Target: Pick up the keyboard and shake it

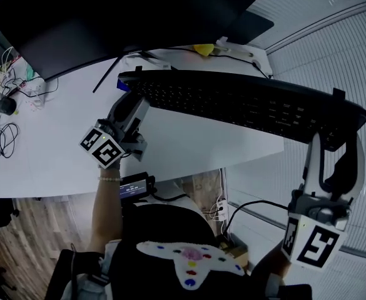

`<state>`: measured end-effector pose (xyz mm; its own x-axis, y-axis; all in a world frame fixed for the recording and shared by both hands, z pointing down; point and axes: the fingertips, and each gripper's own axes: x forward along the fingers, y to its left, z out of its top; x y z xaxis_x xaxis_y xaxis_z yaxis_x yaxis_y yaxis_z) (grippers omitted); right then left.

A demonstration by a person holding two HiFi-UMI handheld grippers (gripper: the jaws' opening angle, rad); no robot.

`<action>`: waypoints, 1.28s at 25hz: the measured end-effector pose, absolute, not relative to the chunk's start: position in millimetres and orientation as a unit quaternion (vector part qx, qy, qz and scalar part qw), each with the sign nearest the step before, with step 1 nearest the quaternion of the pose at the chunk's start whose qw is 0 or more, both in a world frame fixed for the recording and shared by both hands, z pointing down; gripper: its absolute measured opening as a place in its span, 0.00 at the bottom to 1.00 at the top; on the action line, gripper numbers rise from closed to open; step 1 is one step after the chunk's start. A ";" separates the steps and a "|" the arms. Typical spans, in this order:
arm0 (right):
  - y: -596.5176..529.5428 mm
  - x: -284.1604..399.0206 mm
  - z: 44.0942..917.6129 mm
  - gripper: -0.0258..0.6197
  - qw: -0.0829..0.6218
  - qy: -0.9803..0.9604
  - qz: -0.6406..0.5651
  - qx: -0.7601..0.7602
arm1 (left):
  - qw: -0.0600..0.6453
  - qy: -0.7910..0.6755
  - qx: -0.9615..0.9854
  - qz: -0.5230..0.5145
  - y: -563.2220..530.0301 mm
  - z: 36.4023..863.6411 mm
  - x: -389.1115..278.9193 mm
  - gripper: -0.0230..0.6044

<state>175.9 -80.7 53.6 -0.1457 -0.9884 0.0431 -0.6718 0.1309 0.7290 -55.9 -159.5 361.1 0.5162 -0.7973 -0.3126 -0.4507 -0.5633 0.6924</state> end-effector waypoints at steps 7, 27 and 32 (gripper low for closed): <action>-81.0 178.3 54.5 0.47 0.267 -0.699 -0.293 0.595 | 0.266 -0.378 0.825 -0.324 -162.0 359.0 -58.3 0.30; -145.1 238.1 213.0 0.47 0.244 -0.774 -0.029 0.583 | 0.331 -0.481 0.807 -0.091 -116.7 405.6 -108.7 0.30; -159.8 239.3 287.4 0.47 0.243 -0.794 0.060 0.554 | 0.361 -0.517 0.776 -0.019 -94.6 434.9 -123.2 0.30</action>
